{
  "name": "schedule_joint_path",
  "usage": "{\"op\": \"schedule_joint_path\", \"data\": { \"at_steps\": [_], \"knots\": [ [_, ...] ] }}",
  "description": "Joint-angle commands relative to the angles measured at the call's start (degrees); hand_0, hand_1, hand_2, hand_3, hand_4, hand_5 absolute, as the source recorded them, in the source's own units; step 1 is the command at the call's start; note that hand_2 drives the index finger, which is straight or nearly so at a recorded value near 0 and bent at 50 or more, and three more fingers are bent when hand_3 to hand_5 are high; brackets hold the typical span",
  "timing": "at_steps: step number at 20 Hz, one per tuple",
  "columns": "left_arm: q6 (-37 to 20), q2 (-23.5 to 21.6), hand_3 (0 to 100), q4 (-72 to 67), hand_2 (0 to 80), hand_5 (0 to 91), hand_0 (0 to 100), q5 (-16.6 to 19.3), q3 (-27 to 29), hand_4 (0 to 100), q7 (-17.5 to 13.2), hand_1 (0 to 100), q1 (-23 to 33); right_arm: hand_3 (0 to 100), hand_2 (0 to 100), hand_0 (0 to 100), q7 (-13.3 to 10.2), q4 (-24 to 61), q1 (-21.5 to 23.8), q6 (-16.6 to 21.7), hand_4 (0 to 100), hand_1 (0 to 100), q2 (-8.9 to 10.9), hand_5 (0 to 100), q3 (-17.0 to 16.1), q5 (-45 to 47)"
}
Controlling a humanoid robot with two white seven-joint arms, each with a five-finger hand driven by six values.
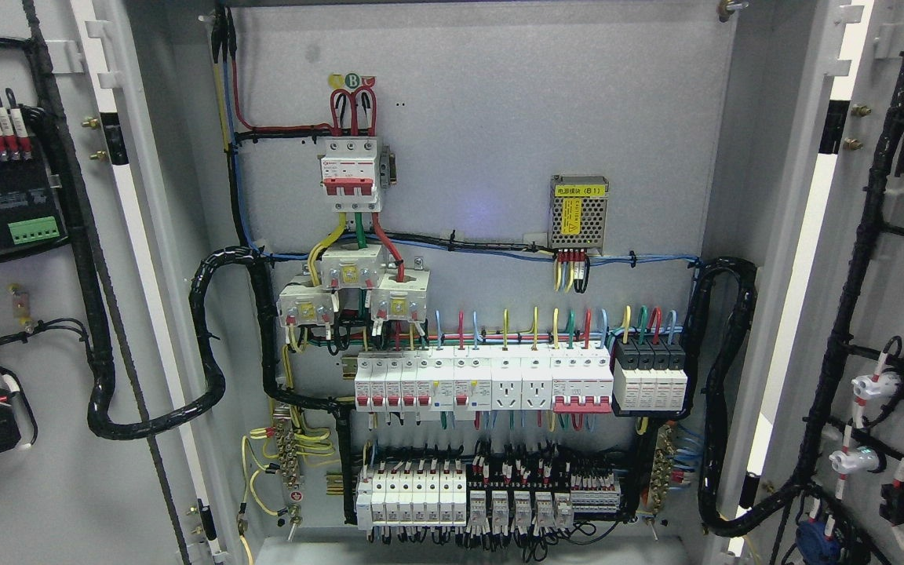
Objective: Open door with both hands
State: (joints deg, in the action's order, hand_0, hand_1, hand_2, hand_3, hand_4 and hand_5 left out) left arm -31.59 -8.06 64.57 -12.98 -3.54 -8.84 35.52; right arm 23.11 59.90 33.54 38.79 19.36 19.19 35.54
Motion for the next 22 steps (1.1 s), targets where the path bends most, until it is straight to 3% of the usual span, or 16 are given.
{"op": "schedule_joint_path", "data": {
  "at_steps": [1, 7, 8, 13, 16, 19, 22],
  "knots": [
    [0.4, 2.7, 0, -31.0, 0.0, 0.0, 0, 0.4, -0.2, 0, -0.1, 0, -7.0, 0, 0, 38, -0.7, -30.2, -6.0, -0.1, 0, 0, -7.05, 0, 0.5, -0.1],
    [0.8, 6.6, 0, -47.1, 0.0, 0.0, 0, 0.7, 1.5, 0, 0.0, 0, -15.6, 0, 0, 38, -1.3, -50.9, -16.8, -0.7, 0, 0, -11.62, 0, 0.4, -4.4],
    [0.9, 7.2, 0, -50.1, 0.0, 0.0, 0, 0.7, 2.0, 0, 0.0, 0, -17.5, 0, 0, 38, -2.4, -53.0, -18.3, -1.5, 0, 0, -12.15, 0, 0.4, -4.5],
    [1.0, 8.6, 0, -65.1, 0.0, 0.0, 0, 0.5, 3.3, 0, 0.0, 0, -26.5, 0, 0, 38, -10.5, -54.5, -22.2, -12.5, 0, 0, -12.69, 0, 0.5, -10.3],
    [2.8, 9.3, 0, -71.6, 0.0, 0.0, 0, 0.6, 4.7, 0, 0.0, 0, -30.3, 0, 0, 38, -14.2, -54.9, -25.1, -19.4, 0, 0, -13.12, 0, 0.5, -15.3],
    [13.3, 9.6, 0, -73.0, 0.0, 0.0, 0, 0.6, 6.3, 0, 0.1, 0, -32.7, 0, 0, 38, -15.2, -55.1, -27.6, -27.4, 0, 0, -13.48, 0, 0.2, -22.6],
    [17.2, 9.7, 0, -72.6, 0.0, 0.0, 0, 0.7, 7.0, 0, 0.3, 0, -32.9, 0, 0, 38, -15.3, -55.2, -29.8, -31.7, 0, 0, -15.41, 0, -2.1, -23.9]
  ]
}}
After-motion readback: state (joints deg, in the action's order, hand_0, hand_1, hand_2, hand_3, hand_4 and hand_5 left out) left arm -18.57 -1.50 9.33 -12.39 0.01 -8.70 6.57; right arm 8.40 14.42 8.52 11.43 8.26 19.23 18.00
